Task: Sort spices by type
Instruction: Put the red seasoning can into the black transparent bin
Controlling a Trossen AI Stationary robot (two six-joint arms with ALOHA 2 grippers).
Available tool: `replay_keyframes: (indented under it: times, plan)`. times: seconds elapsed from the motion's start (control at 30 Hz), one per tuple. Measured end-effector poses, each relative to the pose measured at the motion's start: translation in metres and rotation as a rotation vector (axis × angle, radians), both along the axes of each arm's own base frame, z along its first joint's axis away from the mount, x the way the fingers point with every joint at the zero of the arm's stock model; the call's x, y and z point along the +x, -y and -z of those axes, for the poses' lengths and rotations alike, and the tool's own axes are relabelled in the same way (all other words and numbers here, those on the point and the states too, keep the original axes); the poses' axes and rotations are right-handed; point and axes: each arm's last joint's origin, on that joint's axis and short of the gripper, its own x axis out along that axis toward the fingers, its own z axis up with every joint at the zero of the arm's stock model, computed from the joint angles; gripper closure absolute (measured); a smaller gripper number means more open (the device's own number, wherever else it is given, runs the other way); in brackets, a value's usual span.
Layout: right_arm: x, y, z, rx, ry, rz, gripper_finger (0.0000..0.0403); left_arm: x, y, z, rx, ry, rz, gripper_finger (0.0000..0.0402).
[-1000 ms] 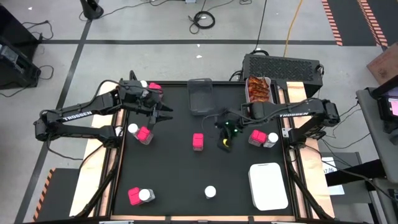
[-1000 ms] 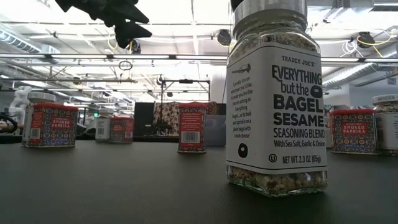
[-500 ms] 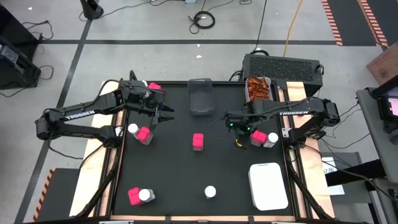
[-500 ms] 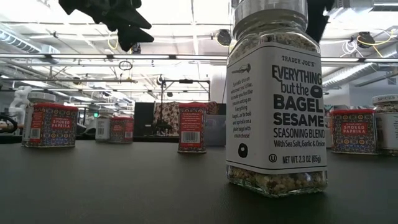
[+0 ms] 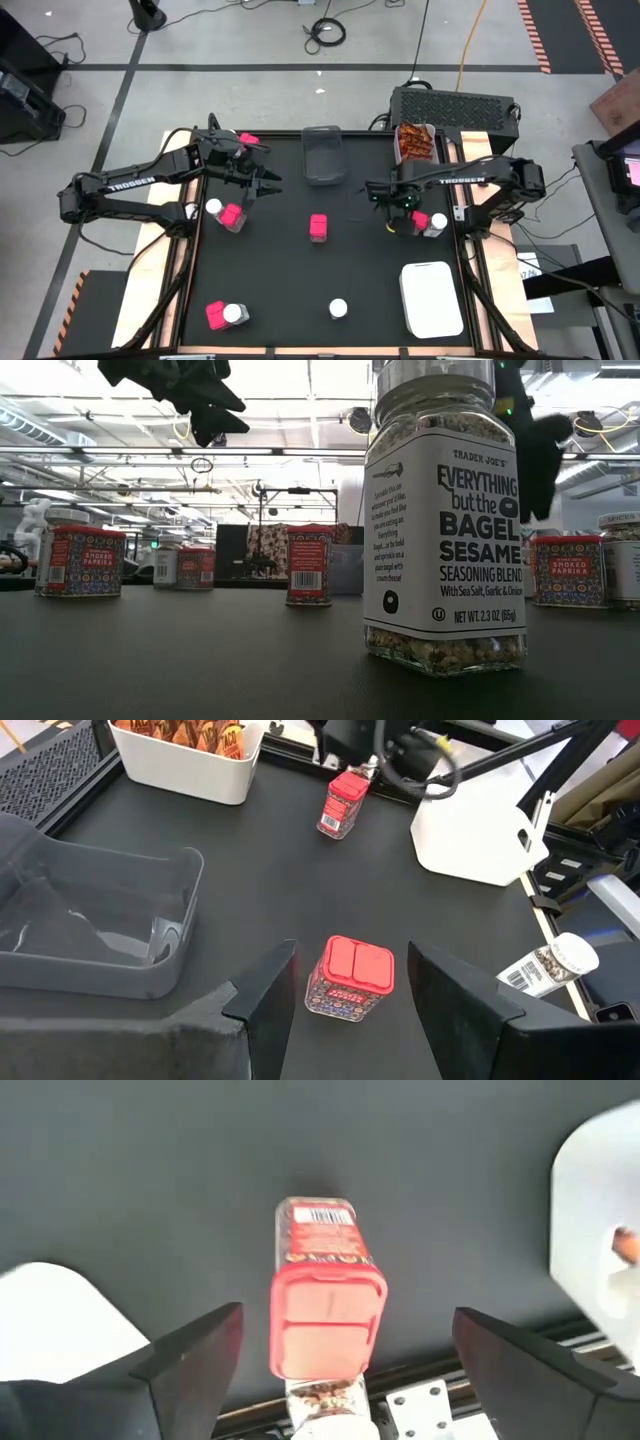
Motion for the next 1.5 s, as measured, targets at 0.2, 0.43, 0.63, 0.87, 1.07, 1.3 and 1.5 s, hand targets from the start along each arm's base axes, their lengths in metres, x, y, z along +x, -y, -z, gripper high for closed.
replay_keyframes:
  times: [0.2, 0.43, 0.63, 0.87, 1.07, 1.3, 1.5]
  plan:
    - [-0.008, 0.006, 0.022, 0.008, -0.033, 0.024, 0.0048, 0.0, 0.0, 0.0, 0.001, 0.0, 0.0, 0.0207]
    - [-0.018, 0.004, 0.042, 0.025, -0.072, 0.014, 0.0048, 0.0, 0.0, 0.0, 0.0, 0.0, -0.001, 0.0207]
    - [-0.021, 0.003, 0.05, 0.053, -0.069, 0.02, 0.0051, 0.0, 0.0, 0.0, 0.003, -0.001, -0.007, 0.0207]
    - [-0.02, 0.002, 0.049, 0.071, -0.064, 0.024, 0.0097, 0.0, -0.001, 0.0, 0.011, -0.004, -0.022, 0.0207]
    - [-0.023, 0.002, 0.048, 0.082, -0.094, 0.027, 0.017, 0.0, -0.001, 0.0, 0.011, -0.003, -0.023, 0.0207]
    - [-0.017, 0.002, 0.034, 0.106, -0.077, 0.034, 0.0201, 0.0, -0.001, -0.001, 0.017, 0.007, -0.021, 0.0207]
    - [0.003, 0.006, -0.007, 0.076, 0.043, 0.026, 0.0194, 0.0, -0.001, -0.001, 0.027, 0.008, -0.017, 0.0207]
